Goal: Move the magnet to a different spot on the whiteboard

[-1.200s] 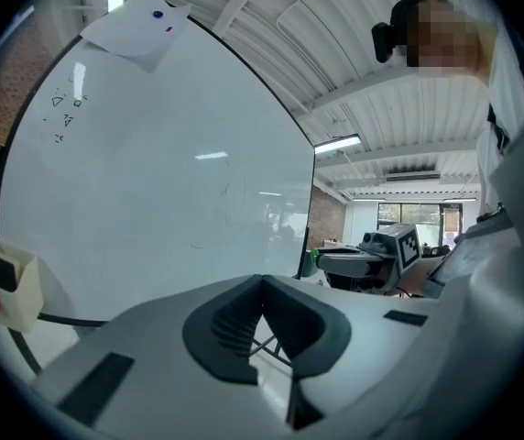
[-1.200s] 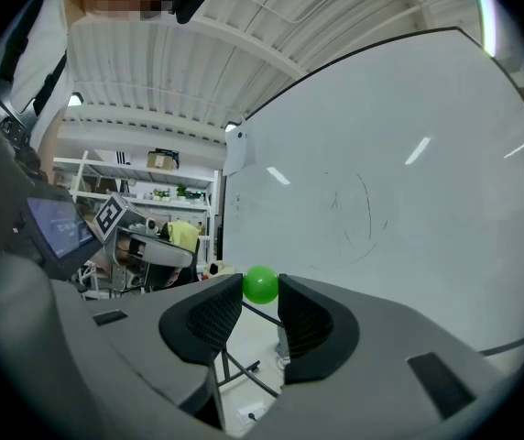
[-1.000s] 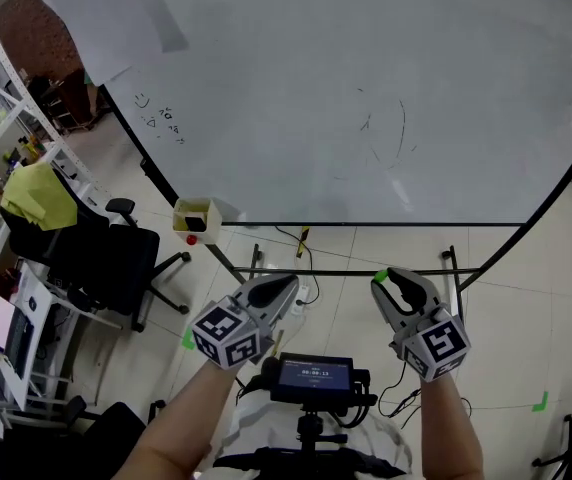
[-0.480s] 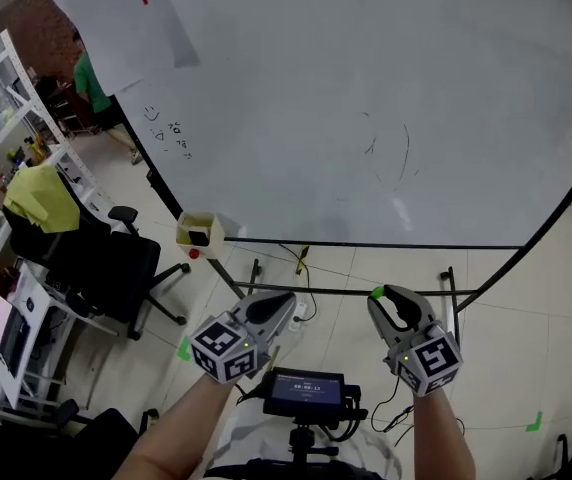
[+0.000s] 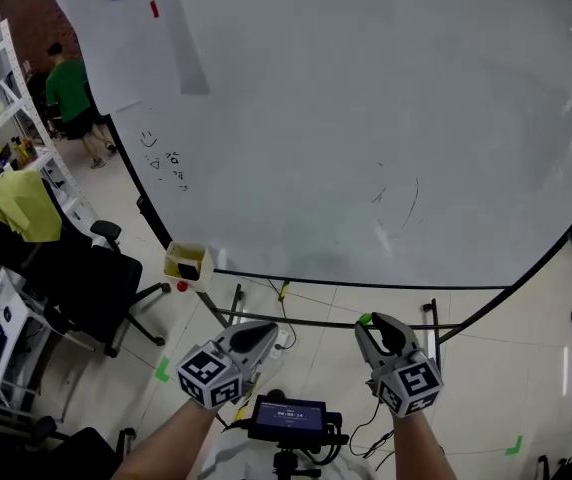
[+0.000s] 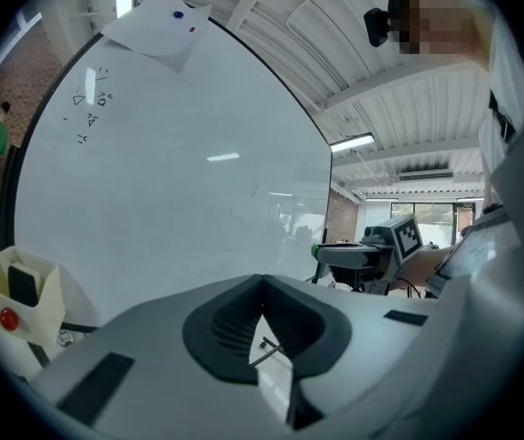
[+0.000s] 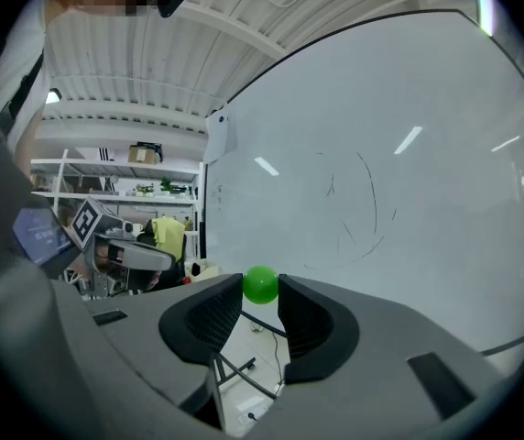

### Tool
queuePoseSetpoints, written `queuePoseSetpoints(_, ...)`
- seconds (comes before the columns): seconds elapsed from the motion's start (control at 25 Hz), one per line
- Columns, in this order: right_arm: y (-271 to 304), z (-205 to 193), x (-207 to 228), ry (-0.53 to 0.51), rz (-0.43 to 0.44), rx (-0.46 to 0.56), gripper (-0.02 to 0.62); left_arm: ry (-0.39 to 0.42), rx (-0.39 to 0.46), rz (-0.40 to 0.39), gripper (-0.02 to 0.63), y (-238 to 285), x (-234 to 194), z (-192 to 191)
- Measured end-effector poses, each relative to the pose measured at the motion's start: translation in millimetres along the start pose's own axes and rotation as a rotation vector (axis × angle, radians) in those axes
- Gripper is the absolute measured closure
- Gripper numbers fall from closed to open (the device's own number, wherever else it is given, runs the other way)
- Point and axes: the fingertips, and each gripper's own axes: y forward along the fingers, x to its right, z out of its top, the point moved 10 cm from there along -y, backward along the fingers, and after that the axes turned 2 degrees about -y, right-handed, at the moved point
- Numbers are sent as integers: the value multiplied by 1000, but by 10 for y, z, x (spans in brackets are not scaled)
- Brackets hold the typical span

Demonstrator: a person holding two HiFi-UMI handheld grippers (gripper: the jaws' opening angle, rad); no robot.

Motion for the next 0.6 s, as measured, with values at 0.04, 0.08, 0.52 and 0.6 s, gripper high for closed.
queuePoseSetpoints(0.04, 63, 33, 29, 0, -14, -6, 440, -3, 5, -4, 583, 22, -60, 20)
queuePoseSetpoints(0.08, 130, 72, 65, 1, -29, -10, 440, -5, 8, -11, 583, 48, -117, 40)
queuePoseSetpoints(0.52, 918, 275, 547, 150, -248, -18, 440, 18, 16, -55, 583, 327, -740, 260)
queuePoseSetpoints(0.6, 1030, 282, 623, 192, -290, -17, 440, 18, 18, -66, 583, 386, -838, 301)
